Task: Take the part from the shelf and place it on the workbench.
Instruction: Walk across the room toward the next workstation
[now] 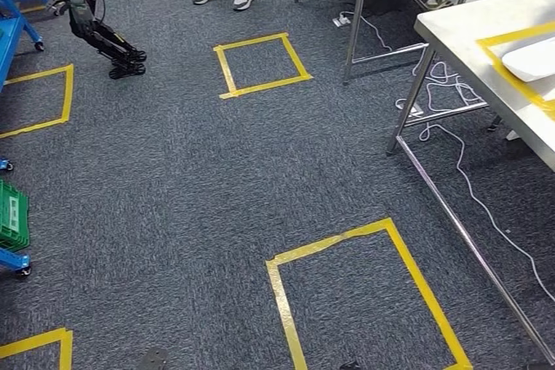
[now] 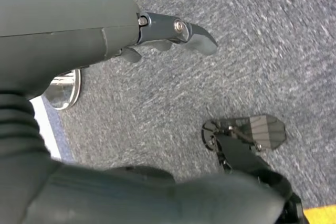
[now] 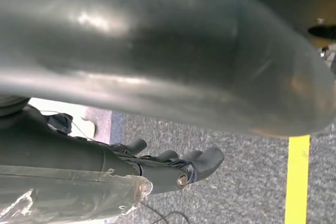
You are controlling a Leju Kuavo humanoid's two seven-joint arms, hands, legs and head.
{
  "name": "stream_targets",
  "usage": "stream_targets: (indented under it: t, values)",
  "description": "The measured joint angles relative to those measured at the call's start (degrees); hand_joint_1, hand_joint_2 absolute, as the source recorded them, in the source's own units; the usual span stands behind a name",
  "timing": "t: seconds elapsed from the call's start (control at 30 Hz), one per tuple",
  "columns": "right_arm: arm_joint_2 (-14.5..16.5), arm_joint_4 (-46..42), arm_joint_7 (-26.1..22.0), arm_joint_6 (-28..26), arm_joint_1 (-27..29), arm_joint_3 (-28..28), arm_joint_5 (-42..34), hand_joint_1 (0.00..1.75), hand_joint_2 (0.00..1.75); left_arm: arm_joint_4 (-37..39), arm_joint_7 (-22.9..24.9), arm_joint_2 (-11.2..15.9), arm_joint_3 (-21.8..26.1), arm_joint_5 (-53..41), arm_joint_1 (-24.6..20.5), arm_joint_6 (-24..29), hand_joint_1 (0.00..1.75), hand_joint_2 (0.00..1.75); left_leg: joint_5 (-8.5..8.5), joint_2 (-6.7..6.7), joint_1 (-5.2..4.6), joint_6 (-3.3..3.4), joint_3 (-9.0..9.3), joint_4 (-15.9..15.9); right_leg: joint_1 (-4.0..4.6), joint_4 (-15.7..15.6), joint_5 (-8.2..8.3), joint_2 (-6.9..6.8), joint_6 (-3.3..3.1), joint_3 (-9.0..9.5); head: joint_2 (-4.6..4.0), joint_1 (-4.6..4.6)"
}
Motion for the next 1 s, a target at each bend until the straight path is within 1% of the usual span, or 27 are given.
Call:
stream_targets:
  t: [0.03,0.07,0.1,0.2,0.27,0.33,0.37,0.43,0.47,0.5,0.57,0.6,0.63,0.67,0.77,0.8,0.83,0.87,0.9,0.93,0.97,1.0]
  values:
    - [-0.01,0.00,0.01,0.01,-0.01,0.00,0.05,0.00,0.00,0.00,0.00,-0.01,0.00,-0.01,-0.01,0.00,0.00,0.00,0.16,0.00,-0.04,0.48,-0.02,-0.09,0.01,-0.04,0.05,0.01,-0.07,-0.03,0.01,-0.03]
    - [-0.01,0.00,0.01,0.03,-0.02,0.00,0.10,0.00,0.00,0.00,0.00,-0.02,0.00,-0.01,-0.02,0.00,0.00,0.00,0.19,0.00,-0.05,0.62,-0.03,-0.13,0.03,-0.05,0.08,0.01,-0.13,-0.05,0.01,-0.02]
    - [-0.01,0.00,0.01,0.02,-0.02,0.00,0.12,0.00,0.00,0.00,0.00,-0.02,0.00,-0.02,-0.02,0.00,0.00,0.00,0.20,0.00,-0.05,0.63,-0.05,-0.14,0.05,-0.05,0.08,0.01,-0.17,-0.07,0.02,-0.03]
    - [-0.01,0.00,-0.02,-0.05,-0.04,0.00,0.19,0.00,0.00,0.00,0.00,0.01,0.01,-0.02,-0.02,0.01,0.00,0.00,0.12,0.02,-0.09,0.47,-0.08,-0.14,0.10,0.00,0.00,0.00,-0.19,-0.07,0.01,-0.02]
    - [-0.01,0.00,-0.03,-0.08,-0.06,0.00,0.26,0.00,0.00,0.00,0.00,0.03,0.03,-0.04,-0.04,0.03,0.00,0.00,-0.07,0.04,-0.19,0.09,-0.15,-0.10,0.03,-0.04,-0.09,-0.03,-0.07,-0.04,0.01,0.00]
    - [-0.01,0.00,-0.04,-0.09,-0.07,0.00,0.32,0.00,0.00,0.00,0.00,0.03,0.04,-0.13,-0.05,0.05,0.00,0.00,-0.23,0.06,-0.37,-0.27,-0.20,-0.06,-0.15,-0.36,-0.12,-0.10,0.23,0.15,0.00,0.01]
    - [-0.01,0.00,-0.04,-0.09,-0.08,0.00,0.34,0.00,0.00,0.00,0.00,0.03,0.04,-0.18,-0.05,0.06,0.00,0.00,-0.23,0.06,-0.47,-0.32,-0.14,-0.26,-0.21,-0.67,-0.07,-0.16,0.46,0.35,0.01,0.00]
    - [-0.01,0.00,-0.05,-0.10,-0.10,0.00,0.42,0.00,0.00,-0.01,0.00,-0.02,0.04,-0.26,-0.03,0.07,0.00,0.00,0.10,-0.01,-0.27,-0.16,0.48,-1.21,-0.31,-0.78,-0.38,-0.37,0.91,0.63,0.01,0.05]
    - [-0.01,0.00,-0.07,-0.10,-0.13,0.00,0.47,0.00,0.00,-0.02,0.00,-0.03,0.04,-0.30,-0.04,0.08,0.00,0.00,0.30,-0.05,-0.13,0.00,0.86,-1.72,-0.26,0.34,-1.23,-0.52,1.08,0.24,0.02,0.15]
    - [-0.01,0.00,-0.09,-0.11,-0.15,0.00,0.54,0.00,0.00,-0.02,0.00,-0.03,0.04,-0.34,-0.05,0.09,0.00,0.00,0.43,-0.11,0.00,0.14,1.16,-2.04,-0.24,2.67,-2.65,-0.68,1.22,-0.76,0.02,0.30]
    - [-0.01,0.00,-0.10,-0.11,-0.17,0.00,0.65,0.00,0.00,-0.02,0.00,0.02,0.05,-0.37,-0.07,0.11,0.00,0.00,0.45,-0.29,-0.09,0.32,1.31,-2.14,-0.13,9.69,-6.05,-0.88,1.50,-4.07,0.02,0.52]
    - [-0.01,0.00,-0.10,-0.11,-0.14,0.00,0.68,0.00,0.00,-0.02,0.00,0.03,0.06,-0.37,-0.06,0.12,0.00,0.00,0.44,-0.47,-0.12,0.33,1.31,-2.14,-0.13,12.38,-6.89,-0.90,1.61,-5.42,0.02,0.58]
    - [-0.01,0.00,-0.09,-0.11,-0.10,0.00,0.69,0.00,0.00,-0.02,0.00,0.03,0.07,-0.37,-0.04,0.11,0.00,0.00,0.43,-0.69,-0.14,0.34,1.32,-2.13,-0.12,13.72,-6.99,-0.90,1.66,-6.15,0.01,0.58]
    - [-0.01,0.00,-0.09,-0.11,-0.07,0.00,0.69,0.00,0.00,-0.02,0.00,0.03,0.07,-0.37,-0.03,0.11,0.00,0.00,0.43,-0.88,-0.14,0.33,1.32,-2.13,-0.11,13.99,-6.65,-0.90,1.67,-6.35,0.01,0.58]
    - [-0.01,0.00,-0.08,-0.11,-0.05,0.00,0.69,0.00,0.00,-0.02,0.01,0.03,0.07,-0.37,-0.03,0.10,0.00,0.00,0.44,-1.12,-0.14,0.32,1.33,-2.13,-0.12,13.09,-5.76,-0.90,1.65,-5.98,0.00,0.57]
    - [-0.01,0.00,-0.08,-0.11,-0.05,0.00,0.69,0.00,0.00,-0.02,0.01,0.02,0.07,-0.37,-0.03,0.10,0.00,0.00,0.44,-1.24,-0.13,0.30,1.33,-2.12,-0.13,12.12,-5.14,-0.89,1.65,-5.50,0.00,0.58]
    - [-0.01,0.00,-0.08,-0.11,-0.06,0.00,0.69,0.00,0.00,-0.02,0.01,0.00,0.07,-0.37,-0.05,0.10,0.00,0.00,0.45,-1.44,-0.11,0.27,1.35,-2.12,-0.15,10.37,-4.11,-0.86,1.63,-4.63,0.00,0.58]
    - [-0.01,0.01,-0.08,-0.11,-0.08,0.00,0.70,0.00,0.00,-0.02,0.01,-0.01,0.07,-0.37,-0.07,0.11,0.00,0.00,0.48,-1.91,-0.13,0.00,1.34,-2.08,-0.15,6.58,-2.66,-0.18,1.55,-2.73,0.00,0.58]
    - [-0.01,0.01,-0.09,-0.10,-0.12,0.01,0.71,0.00,0.00,-0.02,0.01,-0.02,0.07,-0.37,-0.05,0.11,0.00,0.00,0.66,-2.49,-0.09,-0.50,1.31,-2.16,-0.08,2.93,-1.18,0.25,1.15,-0.85,0.00,0.54]
    - [-0.02,0.01,-0.08,-0.10,-0.12,0.01,0.72,0.00,0.00,-0.02,0.01,-0.02,0.07,-0.37,-0.01,0.11,0.00,0.00,0.90,-3.08,-0.01,-1.10,1.29,-2.34,0.04,0.00,-0.11,0.59,0.64,0.65,0.00,0.52]
    - [-0.02,0.01,-0.08,-0.11,-0.14,0.01,0.73,0.00,0.00,-0.02,0.01,-0.01,0.07,-0.37,0.05,0.11,0.00,0.00,1.11,-3.54,0.10,-1.73,1.20,-2.50,0.09,-2.30,0.66,0.76,-0.03,1.79,0.00,0.48]
    - [-0.03,0.00,-0.09,-0.13,-0.16,0.01,0.74,0.00,0.00,-0.02,0.02,-0.01,0.07,-0.37,0.12,0.11,0.00,0.00,1.04,-3.14,0.18,-2.10,1.04,-2.44,0.15,-2.50,0.97,0.16,-0.73,1.88,0.01,0.43]
